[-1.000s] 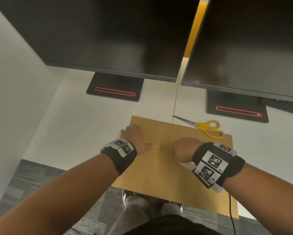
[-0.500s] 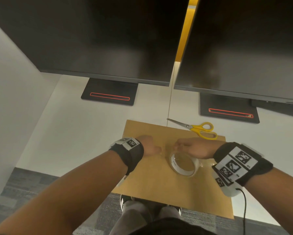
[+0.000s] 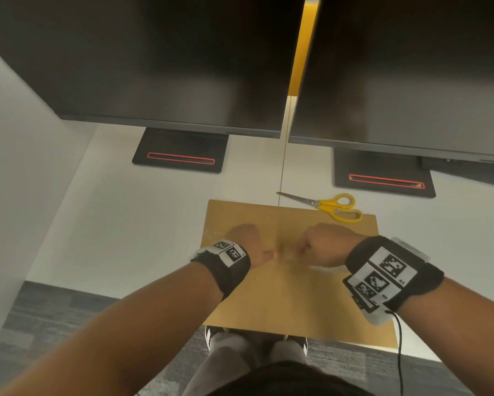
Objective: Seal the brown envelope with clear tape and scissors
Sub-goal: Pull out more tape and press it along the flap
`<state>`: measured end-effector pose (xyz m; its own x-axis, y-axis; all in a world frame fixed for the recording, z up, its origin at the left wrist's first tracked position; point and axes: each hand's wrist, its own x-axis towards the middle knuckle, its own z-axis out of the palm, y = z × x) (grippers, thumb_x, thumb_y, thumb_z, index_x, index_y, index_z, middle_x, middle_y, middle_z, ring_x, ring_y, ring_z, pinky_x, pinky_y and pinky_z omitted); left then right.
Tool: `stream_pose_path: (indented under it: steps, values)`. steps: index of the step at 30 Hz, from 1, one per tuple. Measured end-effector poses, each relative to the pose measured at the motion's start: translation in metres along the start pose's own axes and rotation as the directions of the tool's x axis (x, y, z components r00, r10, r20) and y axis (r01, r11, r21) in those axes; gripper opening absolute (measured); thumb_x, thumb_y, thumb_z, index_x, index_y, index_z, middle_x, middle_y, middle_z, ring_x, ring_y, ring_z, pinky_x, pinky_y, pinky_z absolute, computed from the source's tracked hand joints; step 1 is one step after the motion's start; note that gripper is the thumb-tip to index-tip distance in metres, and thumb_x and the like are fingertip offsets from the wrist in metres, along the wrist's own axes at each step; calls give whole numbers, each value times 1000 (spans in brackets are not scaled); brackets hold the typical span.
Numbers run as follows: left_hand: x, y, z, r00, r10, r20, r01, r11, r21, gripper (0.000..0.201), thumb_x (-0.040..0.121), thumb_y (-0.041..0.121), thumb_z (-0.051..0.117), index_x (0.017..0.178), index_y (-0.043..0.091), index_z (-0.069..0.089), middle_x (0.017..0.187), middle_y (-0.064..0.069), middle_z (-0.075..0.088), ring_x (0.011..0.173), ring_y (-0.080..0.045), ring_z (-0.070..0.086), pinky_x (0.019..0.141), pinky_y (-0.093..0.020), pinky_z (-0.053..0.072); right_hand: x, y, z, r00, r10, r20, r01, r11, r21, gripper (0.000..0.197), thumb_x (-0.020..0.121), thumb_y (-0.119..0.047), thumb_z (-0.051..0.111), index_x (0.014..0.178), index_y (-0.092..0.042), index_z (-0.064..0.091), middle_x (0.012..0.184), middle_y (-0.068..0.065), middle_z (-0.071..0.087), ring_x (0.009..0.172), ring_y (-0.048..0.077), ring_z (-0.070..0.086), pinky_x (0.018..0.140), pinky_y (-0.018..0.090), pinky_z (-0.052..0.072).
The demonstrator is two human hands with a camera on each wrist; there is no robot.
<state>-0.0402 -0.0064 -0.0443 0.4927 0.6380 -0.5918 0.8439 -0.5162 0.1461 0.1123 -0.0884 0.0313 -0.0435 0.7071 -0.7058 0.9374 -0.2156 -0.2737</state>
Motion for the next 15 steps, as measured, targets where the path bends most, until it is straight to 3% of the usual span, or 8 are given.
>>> stream_pose_path:
  steps: [2,9,15]
  values:
    - [0,0,-1,1000,-6,3,6,1000,6,79,81,66,54,131,7,44,131,-11,52,116,-28,53,92,-37,47,-2,2,5,999,32,-5,-32,997,-68,27,90,-31,49,106,-25,70,105,1,69,93,20,60,81,34,50]
    - [-1,1,2,1000,4,-30,-4,1000,0,85,78,73,50,131,7,45,130,-10,54,113,-29,55,90,-38,49,0,9,15,998,53,46,-51,998,-41,33,95,-36,43,121,-27,61,121,3,63,107,24,57,90,38,48]
    - [-2,4,9,998,-25,-55,27,999,27,94,76,75,49,137,5,37,135,-13,47,121,-29,48,99,-38,43,0,6,16,991,15,134,-22,998,53,37,98,-31,38,134,-34,50,143,-5,48,129,19,44,103,29,33]
